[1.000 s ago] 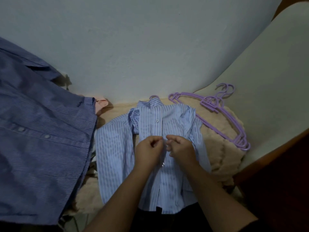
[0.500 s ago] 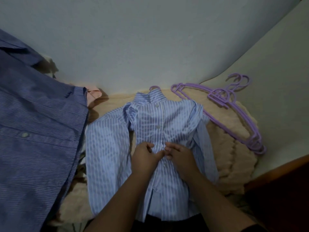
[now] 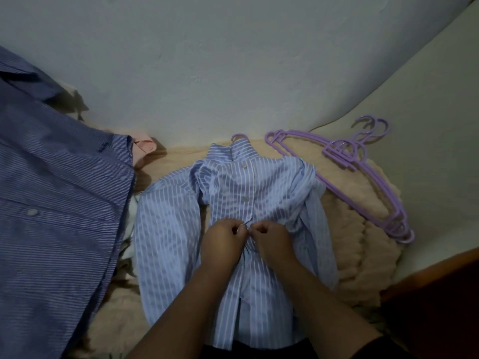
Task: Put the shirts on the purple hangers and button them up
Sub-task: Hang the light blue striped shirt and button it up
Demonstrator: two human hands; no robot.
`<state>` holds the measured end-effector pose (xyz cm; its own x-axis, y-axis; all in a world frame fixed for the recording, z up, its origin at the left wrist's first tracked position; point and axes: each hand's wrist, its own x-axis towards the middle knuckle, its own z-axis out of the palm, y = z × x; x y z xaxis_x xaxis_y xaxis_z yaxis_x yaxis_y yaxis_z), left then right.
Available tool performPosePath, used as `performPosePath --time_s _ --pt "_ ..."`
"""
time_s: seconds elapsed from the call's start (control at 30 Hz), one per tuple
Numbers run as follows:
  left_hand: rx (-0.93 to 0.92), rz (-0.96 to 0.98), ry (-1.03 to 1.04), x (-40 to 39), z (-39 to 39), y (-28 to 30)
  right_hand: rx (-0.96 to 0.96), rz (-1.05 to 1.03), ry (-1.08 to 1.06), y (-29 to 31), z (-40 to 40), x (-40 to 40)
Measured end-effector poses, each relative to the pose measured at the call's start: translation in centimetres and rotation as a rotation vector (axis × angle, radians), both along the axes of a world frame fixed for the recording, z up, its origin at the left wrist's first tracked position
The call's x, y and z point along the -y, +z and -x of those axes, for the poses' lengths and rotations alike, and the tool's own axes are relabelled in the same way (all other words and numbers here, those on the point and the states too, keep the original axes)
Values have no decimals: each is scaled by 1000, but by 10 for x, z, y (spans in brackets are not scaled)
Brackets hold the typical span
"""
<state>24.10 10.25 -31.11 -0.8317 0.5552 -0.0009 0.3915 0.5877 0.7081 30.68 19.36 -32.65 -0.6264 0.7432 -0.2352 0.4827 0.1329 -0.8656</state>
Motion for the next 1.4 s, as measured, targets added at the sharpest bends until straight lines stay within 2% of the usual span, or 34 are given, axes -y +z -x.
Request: performPosePath --time_s 0.07,0.13,0.23,0.37,0.47,0.67,0.83,1.0,1.23,1.4 --pt "128 -78 87 1 2 -1 52 -77 26 5 2 -2" --pt "337 -217 178 4 2 -2 64 -101 47 6 4 -5" --pt "677 -402 289 7 3 -1 -10 33 21 6 6 -5" --pt "864 -450 317 7 4 -3 -112 226 -53 8 4 -1" --pt "902 -465 314 7 5 -6 -154 268 -47 9 2 1" --pt "921 -479 298 7 4 -10 -215 174 -37 2 -3 4" --pt "896 -494 207 11 3 -12 -302 -187 81 -6 -13 15" --pt "909 -487 179 14 5 -15 -343 -309 227 1 -17 14" --pt "820 -430 102 12 6 -14 -225 -205 270 12 -19 9" --pt "758 -358 62 14 7 -12 -181 102 108 10 -16 2"
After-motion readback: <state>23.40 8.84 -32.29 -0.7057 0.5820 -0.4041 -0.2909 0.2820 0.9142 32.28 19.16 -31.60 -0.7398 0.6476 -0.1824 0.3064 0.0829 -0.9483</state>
